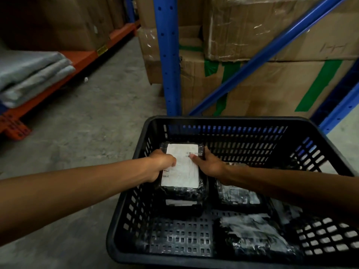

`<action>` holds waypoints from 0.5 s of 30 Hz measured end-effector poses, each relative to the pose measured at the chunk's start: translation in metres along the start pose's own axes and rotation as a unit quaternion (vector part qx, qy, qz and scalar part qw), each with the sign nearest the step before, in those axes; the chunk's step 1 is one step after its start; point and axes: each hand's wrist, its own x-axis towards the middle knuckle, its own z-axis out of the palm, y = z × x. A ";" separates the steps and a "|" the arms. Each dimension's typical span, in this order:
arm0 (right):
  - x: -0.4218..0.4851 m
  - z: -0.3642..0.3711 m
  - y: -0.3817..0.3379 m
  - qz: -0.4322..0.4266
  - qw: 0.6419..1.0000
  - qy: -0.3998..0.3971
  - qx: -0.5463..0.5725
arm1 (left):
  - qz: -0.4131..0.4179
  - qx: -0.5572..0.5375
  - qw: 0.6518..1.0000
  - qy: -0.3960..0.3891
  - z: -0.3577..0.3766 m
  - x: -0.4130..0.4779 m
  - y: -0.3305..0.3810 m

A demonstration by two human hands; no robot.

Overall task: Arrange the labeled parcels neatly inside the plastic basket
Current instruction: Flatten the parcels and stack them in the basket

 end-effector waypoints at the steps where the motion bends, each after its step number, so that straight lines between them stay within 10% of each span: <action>1: 0.002 -0.001 0.002 0.002 1.000 -0.002 -0.021 | 0.008 0.014 1.000 0.006 0.003 0.003 -0.002; 8: -0.019 -0.052 0.012 -0.019 0.977 0.054 -0.205 | 0.218 0.280 0.930 0.096 0.042 -0.002 -0.005; 11: -0.053 -0.087 0.039 -0.043 0.923 0.035 -0.380 | 0.368 0.326 0.871 0.004 0.077 -0.017 -0.005; 15: -0.090 -0.113 0.076 -0.047 0.876 -0.032 -0.480 | 0.352 0.353 0.857 -0.128 0.138 -0.025 -0.011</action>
